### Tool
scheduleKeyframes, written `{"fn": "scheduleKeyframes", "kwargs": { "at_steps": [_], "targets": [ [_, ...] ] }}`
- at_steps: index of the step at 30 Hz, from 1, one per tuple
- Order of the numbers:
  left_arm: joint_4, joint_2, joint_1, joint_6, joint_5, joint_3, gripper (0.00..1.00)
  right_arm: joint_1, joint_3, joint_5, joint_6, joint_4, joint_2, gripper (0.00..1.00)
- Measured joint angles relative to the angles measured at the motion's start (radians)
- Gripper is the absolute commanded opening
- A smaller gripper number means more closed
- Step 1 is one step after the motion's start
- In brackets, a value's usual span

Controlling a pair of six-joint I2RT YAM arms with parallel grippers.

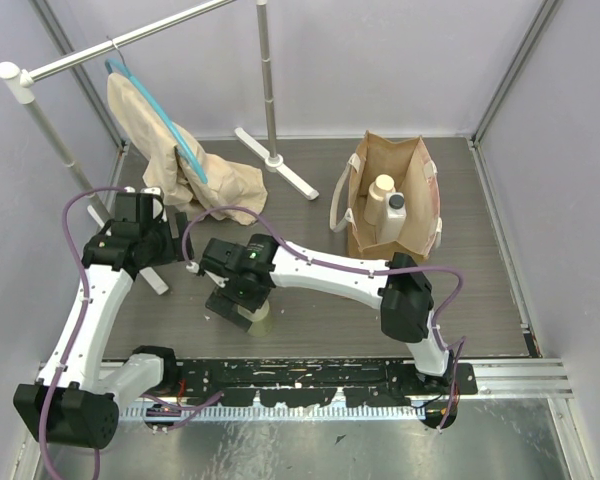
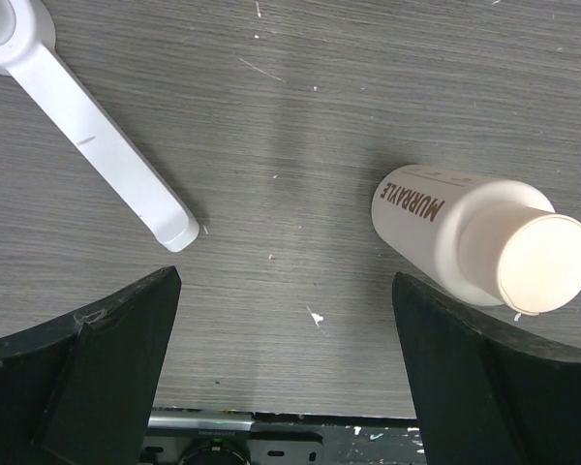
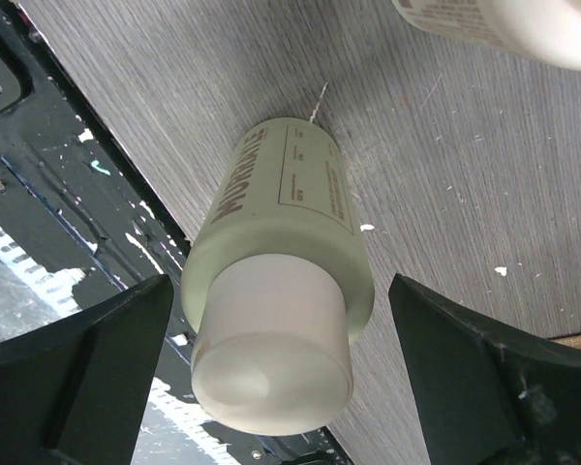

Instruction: Place the personal care products into the canvas bag

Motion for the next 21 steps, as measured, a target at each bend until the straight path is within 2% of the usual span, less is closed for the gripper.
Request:
{"fn": "scheduleKeyframes", "kwargs": {
  "at_steps": [5, 16, 19, 21],
  "targets": [
    [0.000, 0.000, 0.000, 0.000, -0.001, 0.000, 0.98, -0.001, -0.042, -0.004, -0.003, 0.025, 0.002, 0.91],
    [-0.002, 0.000, 0.000, 0.000, -0.026, 0.000, 0.98, -0.002, -0.108, -0.011, -0.004, 0.069, 0.014, 0.90],
    [-0.002, 0.000, 0.000, 0.000, -0.026, 0.000, 0.98, -0.003, -0.108, -0.012, -0.003, 0.074, 0.014, 0.83],
    [-0.002, 0.000, 0.000, 0.000, -0.026, 0.000, 0.98, -0.004, -0.108, -0.013, -0.004, 0.074, 0.014, 0.73]
  ]
}}
